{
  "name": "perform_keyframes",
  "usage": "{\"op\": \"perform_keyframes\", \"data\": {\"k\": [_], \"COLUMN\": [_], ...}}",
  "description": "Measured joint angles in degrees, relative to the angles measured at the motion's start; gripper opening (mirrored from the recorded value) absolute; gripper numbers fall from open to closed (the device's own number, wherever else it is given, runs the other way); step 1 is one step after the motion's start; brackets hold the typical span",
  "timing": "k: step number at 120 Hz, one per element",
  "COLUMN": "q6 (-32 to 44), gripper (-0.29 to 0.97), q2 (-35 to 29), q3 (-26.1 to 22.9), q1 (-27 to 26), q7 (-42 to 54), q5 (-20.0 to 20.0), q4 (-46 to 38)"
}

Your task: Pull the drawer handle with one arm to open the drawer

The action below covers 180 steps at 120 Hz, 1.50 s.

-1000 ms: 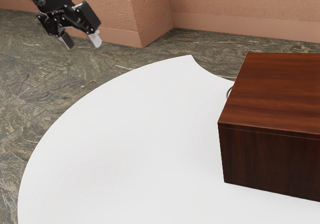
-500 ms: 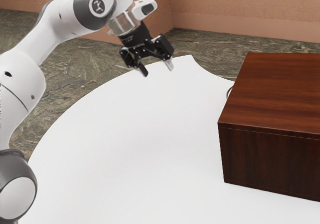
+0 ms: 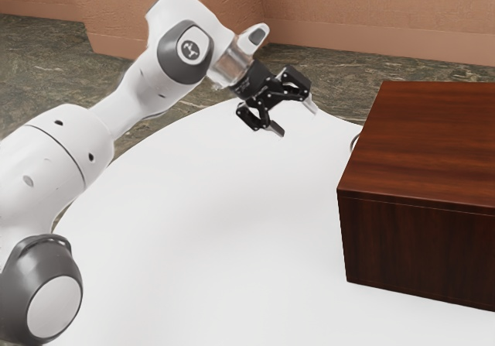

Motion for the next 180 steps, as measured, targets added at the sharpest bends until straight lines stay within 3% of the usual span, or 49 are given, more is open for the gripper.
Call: {"op": "perform_keyframes", "data": {"k": [14, 44, 67, 103, 180], "q6": [3.3, 6.2, 6.6, 3.7, -0.3], "gripper": [0.62, 0.48, 0.35, 0.22, 0.07], "q2": [0.1, -0.4, -7.1, -0.5, 3.7], "q3": [-3.5, -4.5, -6.4, -7.8, -8.4], "q1": [0.1, 0.3, 0.4, 0.5, 0.5], "q7": [-0.6, -1.7, -2.5, -3.5, -4.3], "q5": [-1.8, -5.9, -7.3, -5.9, -4.9], "q4": [-0.3, -3.4, -14.1, -5.8, -1.2]}}
